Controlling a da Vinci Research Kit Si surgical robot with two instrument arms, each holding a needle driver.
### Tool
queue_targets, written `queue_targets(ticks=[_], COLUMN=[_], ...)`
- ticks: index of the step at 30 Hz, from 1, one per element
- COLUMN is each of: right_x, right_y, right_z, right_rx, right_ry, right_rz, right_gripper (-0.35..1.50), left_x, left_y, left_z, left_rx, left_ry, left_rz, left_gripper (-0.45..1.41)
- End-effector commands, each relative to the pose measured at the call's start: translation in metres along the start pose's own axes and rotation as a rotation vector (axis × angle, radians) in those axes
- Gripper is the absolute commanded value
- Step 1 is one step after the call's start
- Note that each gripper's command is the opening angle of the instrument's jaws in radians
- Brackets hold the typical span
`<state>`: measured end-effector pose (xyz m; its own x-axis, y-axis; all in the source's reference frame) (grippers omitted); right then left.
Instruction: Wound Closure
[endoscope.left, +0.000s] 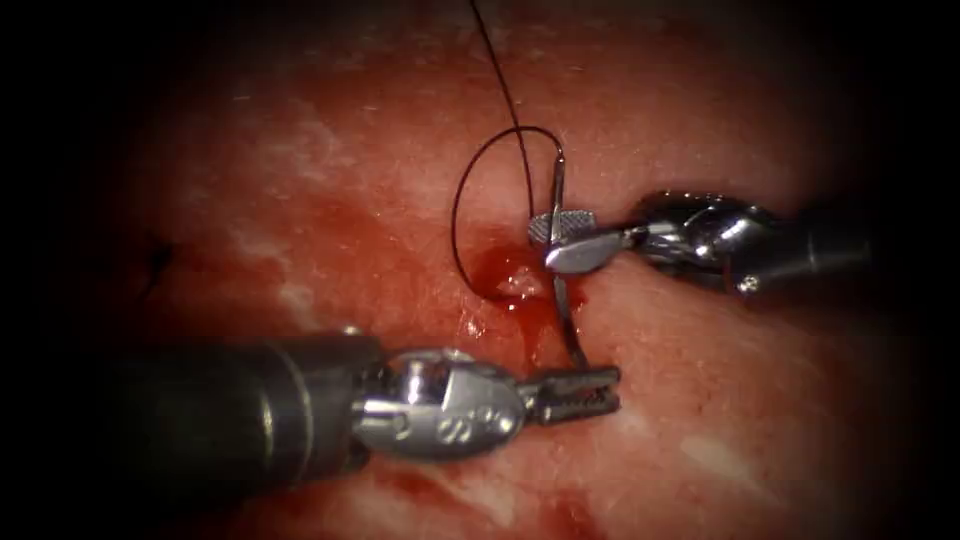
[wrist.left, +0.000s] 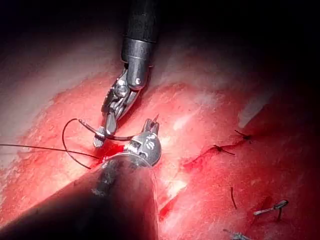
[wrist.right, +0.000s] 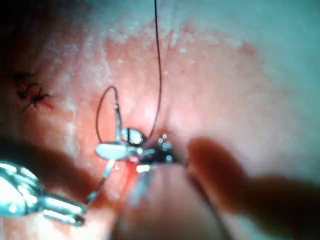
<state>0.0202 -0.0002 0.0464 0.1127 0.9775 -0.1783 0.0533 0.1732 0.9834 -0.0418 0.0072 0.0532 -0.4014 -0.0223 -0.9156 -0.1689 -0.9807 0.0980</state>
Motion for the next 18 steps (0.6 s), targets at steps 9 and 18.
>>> queue_targets(ticks=[9, 18], right_x=[-0.0009, -0.0004], right_y=[0.0004, 0.0008], right_z=[0.0006, -0.0002], right_rx=[0.020, -0.011], right_ry=[-0.018, 0.006], right_rz=[-0.002, -0.022], right_gripper=[-0.35, -0.35], left_x=[-0.0003, 0.0006], left_y=[0.0006, 0.0001], left_z=[0.0008, 0.0009], left_rx=[-0.001, -0.013], left_ry=[0.000, -0.009], left_rz=[-0.001, -0.281], left_gripper=[-0.45, 0.59])
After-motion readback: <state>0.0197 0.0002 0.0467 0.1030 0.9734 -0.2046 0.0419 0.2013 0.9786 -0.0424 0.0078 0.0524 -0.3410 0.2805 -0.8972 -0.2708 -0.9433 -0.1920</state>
